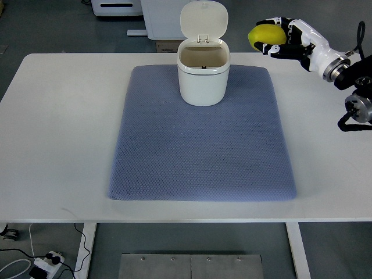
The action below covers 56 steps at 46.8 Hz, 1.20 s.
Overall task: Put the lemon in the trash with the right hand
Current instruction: 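Lift the lemon and carry it above the white trash bin, then lower the lemon into the bin and open the right hand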
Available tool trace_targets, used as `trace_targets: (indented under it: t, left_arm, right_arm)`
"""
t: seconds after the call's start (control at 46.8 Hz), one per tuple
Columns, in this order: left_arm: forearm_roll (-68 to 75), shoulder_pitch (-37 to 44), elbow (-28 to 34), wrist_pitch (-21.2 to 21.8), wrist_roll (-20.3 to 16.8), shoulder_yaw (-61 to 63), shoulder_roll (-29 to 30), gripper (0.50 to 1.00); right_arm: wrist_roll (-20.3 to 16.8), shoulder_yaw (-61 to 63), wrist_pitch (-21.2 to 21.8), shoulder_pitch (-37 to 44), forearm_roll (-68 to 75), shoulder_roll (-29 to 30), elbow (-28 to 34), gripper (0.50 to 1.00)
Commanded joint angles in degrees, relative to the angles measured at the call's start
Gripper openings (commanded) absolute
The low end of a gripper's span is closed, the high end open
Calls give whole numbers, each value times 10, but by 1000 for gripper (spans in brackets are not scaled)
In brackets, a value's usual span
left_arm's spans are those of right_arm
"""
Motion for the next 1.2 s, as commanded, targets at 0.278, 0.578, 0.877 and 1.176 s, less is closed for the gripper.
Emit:
trace_targets:
  t: [0.278, 0.578, 0.877, 1.176]
  left_arm:
    - [0, 0, 0, 0, 0, 0, 0, 1000]
    - [0, 0, 0, 0, 0, 0, 0, 1000]
    - [0, 0, 0, 0, 0, 0, 0, 1000]
    - [0, 0, 0, 0, 0, 0, 0, 1000]
  right_arm:
    - [-40, -86, -4, 92, 0, 42, -35, 500]
    - [-62, -129, -5, 138, 28, 100, -65, 500]
    - [-82, -156, -6, 147, 37, 171, -127, 500]
    - [-85, -182, -6, 149, 33, 212, -181, 500]
